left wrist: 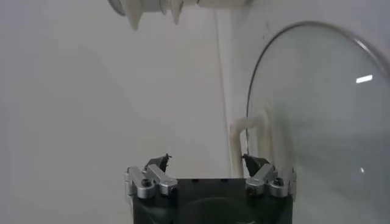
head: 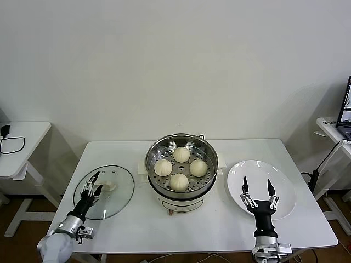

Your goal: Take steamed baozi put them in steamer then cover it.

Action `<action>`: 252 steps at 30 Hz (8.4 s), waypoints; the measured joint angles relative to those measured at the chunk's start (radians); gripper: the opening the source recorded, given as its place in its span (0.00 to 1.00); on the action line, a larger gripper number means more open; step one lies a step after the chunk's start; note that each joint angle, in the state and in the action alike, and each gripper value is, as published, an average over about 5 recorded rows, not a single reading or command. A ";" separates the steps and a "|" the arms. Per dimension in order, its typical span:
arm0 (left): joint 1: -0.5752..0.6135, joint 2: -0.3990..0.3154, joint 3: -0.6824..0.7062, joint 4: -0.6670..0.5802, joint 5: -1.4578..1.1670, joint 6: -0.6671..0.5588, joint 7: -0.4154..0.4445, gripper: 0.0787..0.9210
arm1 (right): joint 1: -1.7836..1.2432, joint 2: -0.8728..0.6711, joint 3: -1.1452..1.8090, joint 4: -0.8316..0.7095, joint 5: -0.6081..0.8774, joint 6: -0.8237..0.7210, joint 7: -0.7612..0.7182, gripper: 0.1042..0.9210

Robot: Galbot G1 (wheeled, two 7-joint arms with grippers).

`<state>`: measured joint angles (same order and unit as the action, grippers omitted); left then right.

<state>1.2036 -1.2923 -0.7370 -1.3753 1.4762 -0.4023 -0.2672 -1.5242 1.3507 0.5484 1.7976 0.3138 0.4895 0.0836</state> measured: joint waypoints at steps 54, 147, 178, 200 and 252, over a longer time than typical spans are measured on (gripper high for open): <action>0.069 0.015 -0.051 -0.306 -0.133 0.183 0.063 0.13 | -0.004 0.002 -0.025 -0.014 -0.058 0.039 0.005 0.88; -0.296 -0.172 0.865 -0.371 0.012 0.900 0.501 0.13 | 0.010 0.029 -0.001 -0.071 -0.106 0.063 0.005 0.88; -0.234 -0.152 0.848 -0.404 0.035 0.863 0.488 0.47 | 0.010 0.025 -0.006 -0.079 -0.116 0.067 0.005 0.88; 0.071 -0.086 0.728 -0.751 -0.354 0.712 0.254 0.88 | 0.004 0.006 0.000 -0.078 -0.111 0.056 0.005 0.88; 0.370 -0.200 0.223 -0.755 -1.348 0.328 0.251 0.88 | -0.077 -0.026 0.054 0.220 -0.063 -0.223 0.004 0.88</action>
<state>1.5734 -1.4922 -0.5141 -2.1304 0.1279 -0.0747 -0.0158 -1.6015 1.3246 0.6024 2.0179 0.2504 0.2665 0.0876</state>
